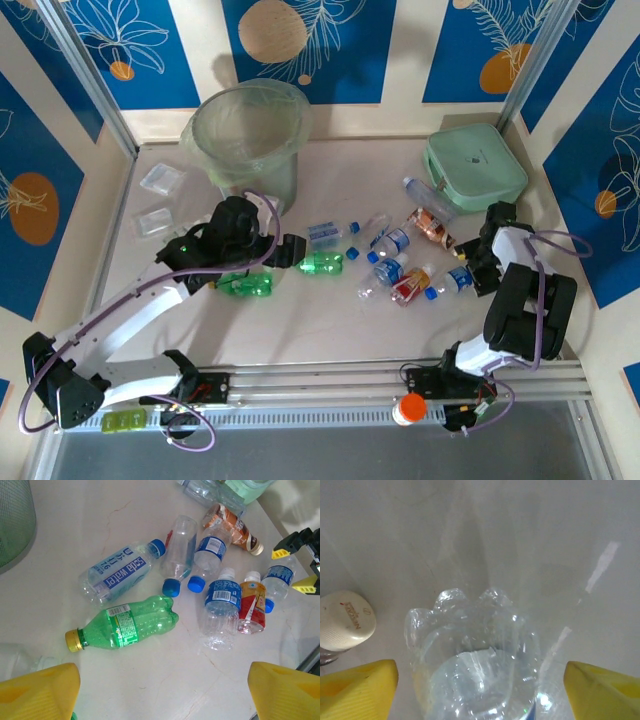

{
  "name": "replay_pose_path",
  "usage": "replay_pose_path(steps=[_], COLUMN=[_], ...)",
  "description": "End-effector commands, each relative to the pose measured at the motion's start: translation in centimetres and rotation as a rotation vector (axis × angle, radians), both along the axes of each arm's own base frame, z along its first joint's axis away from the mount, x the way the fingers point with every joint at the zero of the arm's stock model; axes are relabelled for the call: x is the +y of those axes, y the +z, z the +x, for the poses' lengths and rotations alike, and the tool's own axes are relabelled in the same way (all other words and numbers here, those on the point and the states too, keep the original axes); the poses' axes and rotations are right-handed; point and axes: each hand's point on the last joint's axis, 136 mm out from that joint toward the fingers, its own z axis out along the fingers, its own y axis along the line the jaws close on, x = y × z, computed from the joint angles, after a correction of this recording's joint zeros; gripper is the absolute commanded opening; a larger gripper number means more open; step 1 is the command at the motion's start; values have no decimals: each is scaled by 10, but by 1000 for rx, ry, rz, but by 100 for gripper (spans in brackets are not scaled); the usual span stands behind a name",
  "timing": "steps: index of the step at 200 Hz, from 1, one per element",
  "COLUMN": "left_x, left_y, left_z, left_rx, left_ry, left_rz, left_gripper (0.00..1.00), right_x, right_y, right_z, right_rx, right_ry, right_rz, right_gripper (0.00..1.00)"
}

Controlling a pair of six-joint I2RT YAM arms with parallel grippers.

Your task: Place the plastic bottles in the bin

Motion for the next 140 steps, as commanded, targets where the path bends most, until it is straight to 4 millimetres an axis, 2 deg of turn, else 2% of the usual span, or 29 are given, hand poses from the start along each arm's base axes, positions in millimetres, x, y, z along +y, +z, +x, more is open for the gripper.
replay_pose_path(steps=[1,45,56,76,87,111,140], left_x=[2,2,1,-1,-3,-10,-15], left_y=[8,7,6,4,4,7,8], left_z=[-3,-2,-3,-3,-3,-6,-9], left_rx=[-44,-55,-52,-47,-46,-47,-46], left_ry=[-17,-21,-25,-30,-37,-71,-100], left_rz=[15,32,33,29,26,-10,-36], left_gripper=[87,86,85,85,85,85,87], right_x=[-1,-5,-5,-7,-10,-15,-13], right_y=[-4,-19,-18,-12,-7,12,54], right_z=[10,3,3,1,-3,-13,-18], right_rx=[-17,56,51,34,39,37,-57], right_ry=[-6,-32,-38,-40,-47,-62,-61], right_rz=[37,44,45,27,2,-53,-123], right_gripper=[83,75,67,47,42,42,43])
